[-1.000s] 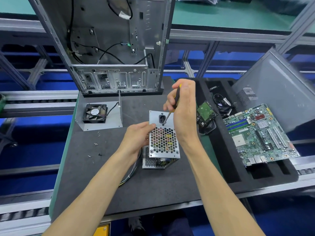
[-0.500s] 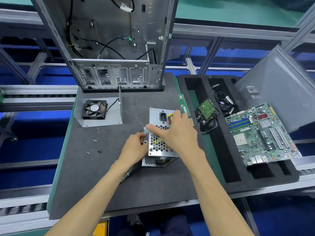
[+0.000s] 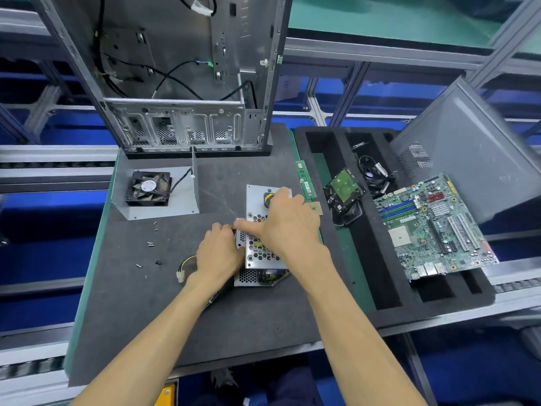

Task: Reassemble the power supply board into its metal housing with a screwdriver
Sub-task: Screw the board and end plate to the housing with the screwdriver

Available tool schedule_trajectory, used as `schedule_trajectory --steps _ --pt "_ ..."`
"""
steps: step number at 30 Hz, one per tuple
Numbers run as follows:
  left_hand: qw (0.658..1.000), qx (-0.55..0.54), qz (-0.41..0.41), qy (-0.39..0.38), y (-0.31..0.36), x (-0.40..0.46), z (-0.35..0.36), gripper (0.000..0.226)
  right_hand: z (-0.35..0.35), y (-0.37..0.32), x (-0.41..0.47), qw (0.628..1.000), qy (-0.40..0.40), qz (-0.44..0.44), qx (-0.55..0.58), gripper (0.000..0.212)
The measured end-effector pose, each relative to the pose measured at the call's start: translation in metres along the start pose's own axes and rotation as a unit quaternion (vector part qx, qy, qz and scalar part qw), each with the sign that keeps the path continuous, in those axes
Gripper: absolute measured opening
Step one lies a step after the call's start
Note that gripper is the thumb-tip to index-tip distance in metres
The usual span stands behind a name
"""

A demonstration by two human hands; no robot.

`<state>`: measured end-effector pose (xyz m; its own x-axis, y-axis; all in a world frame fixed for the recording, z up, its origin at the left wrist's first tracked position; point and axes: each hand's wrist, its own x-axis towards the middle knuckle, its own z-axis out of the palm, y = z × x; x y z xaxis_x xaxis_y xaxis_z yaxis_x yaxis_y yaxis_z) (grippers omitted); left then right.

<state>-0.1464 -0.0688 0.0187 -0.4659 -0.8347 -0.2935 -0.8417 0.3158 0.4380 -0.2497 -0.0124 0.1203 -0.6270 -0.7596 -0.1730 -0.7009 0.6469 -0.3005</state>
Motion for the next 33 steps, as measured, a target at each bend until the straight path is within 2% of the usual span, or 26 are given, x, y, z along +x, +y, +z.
schedule_trajectory --steps 3,5,7,9,11,17,21,25,27,33 --pt "0.995 0.086 0.005 0.046 0.000 0.003 0.004 0.036 -0.001 0.009 0.001 0.999 0.003 0.004 0.033 0.074" --pt "0.996 0.069 0.005 0.053 -0.003 0.007 0.005 0.045 -0.005 0.027 0.001 0.997 0.004 0.024 0.076 0.065" --pt "0.999 -0.001 0.003 0.034 -0.008 0.012 0.004 0.052 -0.009 0.054 0.003 0.987 0.003 0.051 0.155 0.053" --pt "0.993 -0.117 0.000 0.003 -0.010 0.012 0.002 0.052 -0.009 0.084 0.005 0.966 -0.002 0.071 0.247 0.049" --pt "0.984 -0.179 0.007 -0.015 -0.007 0.010 0.001 0.050 -0.003 0.105 0.005 0.946 0.003 0.070 0.317 0.049" --pt "0.968 -0.250 0.013 0.025 -0.005 0.004 -0.028 0.034 0.025 0.122 0.004 0.876 -0.019 0.072 0.477 0.048" --pt "0.981 -0.187 -0.010 0.045 -0.012 0.000 -0.050 0.032 0.048 0.113 0.005 0.834 -0.059 0.078 0.543 0.048" --pt "0.985 -0.158 -0.056 0.027 -0.027 -0.001 -0.055 0.026 0.074 0.104 0.008 0.836 -0.091 0.064 0.537 0.038" --pt "0.984 -0.161 -0.070 0.023 -0.033 -0.001 -0.053 0.036 0.081 0.099 0.009 0.847 -0.090 0.068 0.520 0.034" --pt "0.985 -0.152 -0.065 0.043 -0.035 0.000 -0.047 0.046 0.086 0.099 0.011 0.880 -0.007 0.039 0.473 0.031"
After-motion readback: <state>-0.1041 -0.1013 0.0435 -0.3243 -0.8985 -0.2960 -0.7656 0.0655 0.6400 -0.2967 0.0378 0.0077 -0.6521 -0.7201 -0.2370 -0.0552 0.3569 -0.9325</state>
